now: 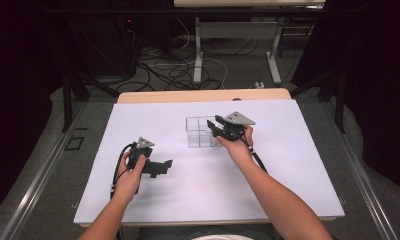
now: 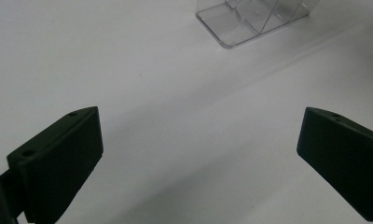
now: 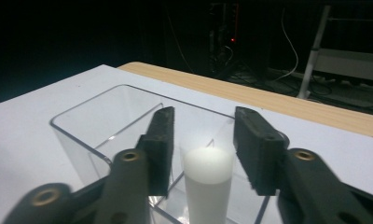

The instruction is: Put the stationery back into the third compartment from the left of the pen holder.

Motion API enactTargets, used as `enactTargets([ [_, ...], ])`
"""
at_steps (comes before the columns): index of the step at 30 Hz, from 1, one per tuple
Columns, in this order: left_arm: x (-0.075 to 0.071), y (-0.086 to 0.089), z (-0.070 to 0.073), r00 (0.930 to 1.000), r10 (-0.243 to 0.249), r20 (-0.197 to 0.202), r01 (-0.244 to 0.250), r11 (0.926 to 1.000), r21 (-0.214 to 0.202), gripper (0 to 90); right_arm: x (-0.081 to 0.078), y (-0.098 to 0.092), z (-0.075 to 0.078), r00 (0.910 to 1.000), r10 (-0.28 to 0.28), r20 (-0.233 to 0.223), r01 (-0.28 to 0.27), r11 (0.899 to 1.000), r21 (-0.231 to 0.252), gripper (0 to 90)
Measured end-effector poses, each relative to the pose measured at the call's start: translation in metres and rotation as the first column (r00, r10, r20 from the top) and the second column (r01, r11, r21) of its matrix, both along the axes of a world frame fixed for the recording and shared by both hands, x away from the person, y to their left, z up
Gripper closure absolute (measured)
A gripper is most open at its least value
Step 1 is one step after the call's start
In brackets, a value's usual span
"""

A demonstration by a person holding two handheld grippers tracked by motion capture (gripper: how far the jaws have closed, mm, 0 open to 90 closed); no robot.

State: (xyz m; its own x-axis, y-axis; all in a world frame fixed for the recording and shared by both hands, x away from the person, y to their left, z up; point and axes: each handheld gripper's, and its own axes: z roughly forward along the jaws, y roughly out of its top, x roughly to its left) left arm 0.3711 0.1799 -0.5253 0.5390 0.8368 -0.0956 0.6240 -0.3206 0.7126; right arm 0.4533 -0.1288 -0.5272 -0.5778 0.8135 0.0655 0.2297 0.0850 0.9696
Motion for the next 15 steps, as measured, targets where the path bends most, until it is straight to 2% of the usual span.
enactTargets([
  [1, 0.0, 0.0, 0.0, 1.0, 0.0, 0.0, 0.0, 1.0, 0.0, 0.3, -0.001, -0.001, 0.002, 1.0, 0.003, 0.003, -0.003, 1.0, -0.006, 49.4],
  [6, 0.0, 0.0, 0.0, 1.0, 0.005, -0.008, -0.005, 1.0, 0.0, 0.3, -0.008, -0.008, 0.014, 0.9997, 0.022, 0.015, -0.022, 1.0, 0.016, 45.6],
  [7, 0.0, 0.0, 0.0, 1.0, 0.004, -0.003, -0.004, 1.0, 0.0, 0.3, -0.01, -0.009, 0.017, 0.9998, 0.022, 0.004, -0.022, 0.999, 0.025, 44.1],
  [10, 0.0, 0.001, 0.0, 1.0, 0.007, 0.003, -0.007, 1.0, -0.002, 0.3, -0.015, -0.016, 0.024, 0.9995, 0.026, 0.017, -0.026, 0.999, 0.026, 40.8],
  [11, 0.0, 0.001, 0.0, 1.0, 0.007, 0.001, -0.007, 1.0, -0.007, 0.3, -0.016, -0.018, 0.025, 0.9991, 0.024, 0.035, -0.025, 1.0, 0.012, 39.6],
  [14, 0.0, 0.002, 0.0, 0.9999, 0.012, -0.002, -0.012, 0.9999, -0.003, 0.3, -0.023, -0.026, 0.029, 0.9989, 0.037, 0.029, -0.037, 0.999, 0.01, 41.4],
  [15, 0.0, 0.002, 0.0, 0.9999, 0.014, -0.002, -0.014, 0.9999, -0.005, 0.3, -0.024, -0.03, 0.03, 0.9988, 0.04, 0.027, -0.04, 0.999, -0.005, 42.0],
])
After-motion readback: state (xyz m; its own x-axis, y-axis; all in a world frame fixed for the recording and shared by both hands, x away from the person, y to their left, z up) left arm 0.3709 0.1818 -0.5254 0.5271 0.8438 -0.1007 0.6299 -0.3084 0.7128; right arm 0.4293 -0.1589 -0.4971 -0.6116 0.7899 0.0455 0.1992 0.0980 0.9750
